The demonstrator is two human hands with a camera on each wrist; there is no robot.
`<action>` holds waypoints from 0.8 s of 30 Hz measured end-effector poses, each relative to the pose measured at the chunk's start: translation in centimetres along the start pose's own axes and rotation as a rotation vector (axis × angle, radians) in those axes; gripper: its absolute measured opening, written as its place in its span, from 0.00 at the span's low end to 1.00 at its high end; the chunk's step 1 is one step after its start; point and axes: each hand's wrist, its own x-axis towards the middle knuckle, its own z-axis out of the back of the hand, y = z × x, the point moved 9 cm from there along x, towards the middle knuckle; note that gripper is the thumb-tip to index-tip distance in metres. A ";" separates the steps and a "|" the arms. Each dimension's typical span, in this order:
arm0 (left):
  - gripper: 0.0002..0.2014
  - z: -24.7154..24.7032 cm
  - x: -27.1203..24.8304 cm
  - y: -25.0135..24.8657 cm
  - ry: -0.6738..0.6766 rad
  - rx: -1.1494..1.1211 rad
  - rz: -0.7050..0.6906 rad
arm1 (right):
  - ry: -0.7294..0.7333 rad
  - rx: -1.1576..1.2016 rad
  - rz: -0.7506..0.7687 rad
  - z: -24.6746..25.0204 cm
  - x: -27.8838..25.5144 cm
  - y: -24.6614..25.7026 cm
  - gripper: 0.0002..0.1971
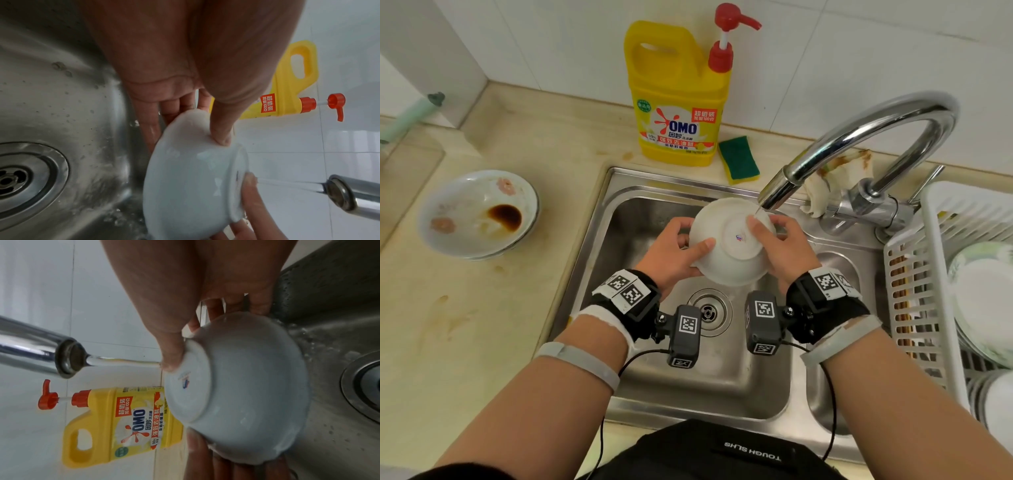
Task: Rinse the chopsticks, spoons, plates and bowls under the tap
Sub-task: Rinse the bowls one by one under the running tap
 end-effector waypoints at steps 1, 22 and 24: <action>0.23 0.1 0.0 -0.1 -0.001 0.000 -0.002 | 0.018 0.014 0.012 -0.1 -0.1 0.1 0.38; 0.24 -0.2 0.1 -0.9 0.066 0.119 0.035 | -0.003 -0.083 0.108 1.1 -1.1 1.7 0.36; 0.23 -0.1 0.1 -1.0 0.066 0.059 0.063 | 0.031 -0.071 0.114 1.0 -1.1 1.6 0.39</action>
